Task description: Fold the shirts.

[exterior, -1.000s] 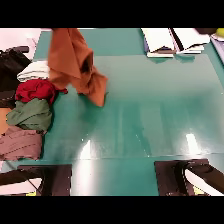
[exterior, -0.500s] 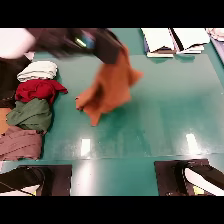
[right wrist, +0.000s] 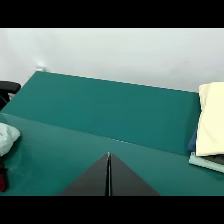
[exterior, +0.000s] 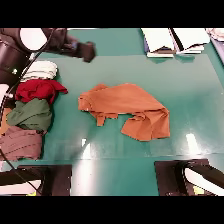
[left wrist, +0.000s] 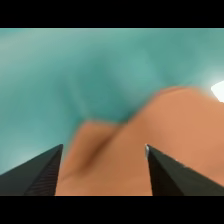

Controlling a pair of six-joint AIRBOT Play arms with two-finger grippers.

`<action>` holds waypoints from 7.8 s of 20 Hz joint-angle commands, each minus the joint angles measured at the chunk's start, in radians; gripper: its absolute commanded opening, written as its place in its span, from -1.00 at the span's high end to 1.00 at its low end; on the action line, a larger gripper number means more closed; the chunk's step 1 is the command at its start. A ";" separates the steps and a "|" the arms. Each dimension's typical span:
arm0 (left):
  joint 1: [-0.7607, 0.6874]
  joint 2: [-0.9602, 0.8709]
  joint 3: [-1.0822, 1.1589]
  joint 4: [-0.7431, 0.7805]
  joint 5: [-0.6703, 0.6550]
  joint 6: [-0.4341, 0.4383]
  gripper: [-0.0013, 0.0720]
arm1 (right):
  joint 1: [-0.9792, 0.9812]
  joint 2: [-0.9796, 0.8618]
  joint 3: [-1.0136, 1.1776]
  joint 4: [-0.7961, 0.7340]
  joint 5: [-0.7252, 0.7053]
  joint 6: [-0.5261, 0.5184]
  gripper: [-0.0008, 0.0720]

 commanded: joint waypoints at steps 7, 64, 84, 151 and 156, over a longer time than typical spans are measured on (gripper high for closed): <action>0.309 -0.161 -0.468 -0.318 0.000 0.069 -0.69 | 0.000 0.000 -0.052 0.010 0.035 0.000 0.94; 0.308 0.696 0.206 -0.205 0.084 0.193 0.91 | -0.245 0.417 -0.363 -0.142 0.087 -0.080 0.94; 0.309 -0.057 -0.337 -0.195 0.011 0.160 0.90 | -0.060 -0.302 -0.685 -0.151 0.068 -0.035 0.94; 0.330 0.719 0.322 -0.242 0.109 0.131 0.91 | -0.361 0.374 -0.064 -0.128 0.059 -0.095 0.94; 0.330 0.569 0.148 -0.217 -0.114 0.059 0.91 | -0.360 0.191 0.029 -0.123 0.238 -0.077 0.95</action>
